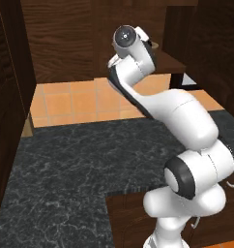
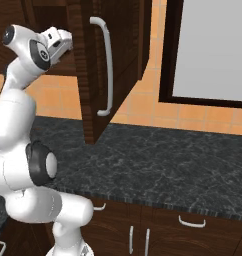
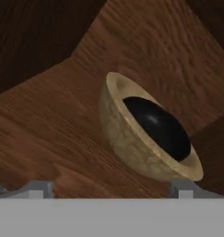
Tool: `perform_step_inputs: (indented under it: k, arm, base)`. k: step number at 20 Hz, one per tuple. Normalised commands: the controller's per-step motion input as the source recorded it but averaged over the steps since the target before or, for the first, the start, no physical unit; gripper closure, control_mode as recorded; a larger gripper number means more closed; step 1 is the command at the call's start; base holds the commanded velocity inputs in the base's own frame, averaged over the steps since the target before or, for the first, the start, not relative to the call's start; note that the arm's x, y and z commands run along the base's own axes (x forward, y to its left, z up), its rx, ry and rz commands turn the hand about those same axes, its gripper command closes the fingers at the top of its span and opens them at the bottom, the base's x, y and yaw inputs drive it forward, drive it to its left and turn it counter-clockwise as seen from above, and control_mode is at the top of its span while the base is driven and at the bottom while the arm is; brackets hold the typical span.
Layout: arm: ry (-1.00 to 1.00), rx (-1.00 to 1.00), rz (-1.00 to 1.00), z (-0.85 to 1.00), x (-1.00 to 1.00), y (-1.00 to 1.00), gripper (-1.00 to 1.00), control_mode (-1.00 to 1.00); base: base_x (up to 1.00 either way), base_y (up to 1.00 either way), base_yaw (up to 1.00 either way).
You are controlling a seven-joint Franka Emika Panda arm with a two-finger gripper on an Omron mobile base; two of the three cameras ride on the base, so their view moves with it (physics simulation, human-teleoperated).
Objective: Pick up the bowls on the counter and stack them on top of one another in the open cabinet. Place the smaller bowl on top of the larger bowl.
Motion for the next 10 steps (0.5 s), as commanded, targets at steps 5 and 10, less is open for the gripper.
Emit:
perform_step_inputs:
  k: [5,10]
  arm:
    - [-0.28,-0.01,0.00,-1.00,-1.00,-0.37,-1.00,-1.00]
    - [-0.11,0.00,-0.01,-1.00,-1.00,-0.94,-1.00,-1.00]
  base:
    - [0.00,0.00,0.00]
    - [0.00,0.00,0.00]
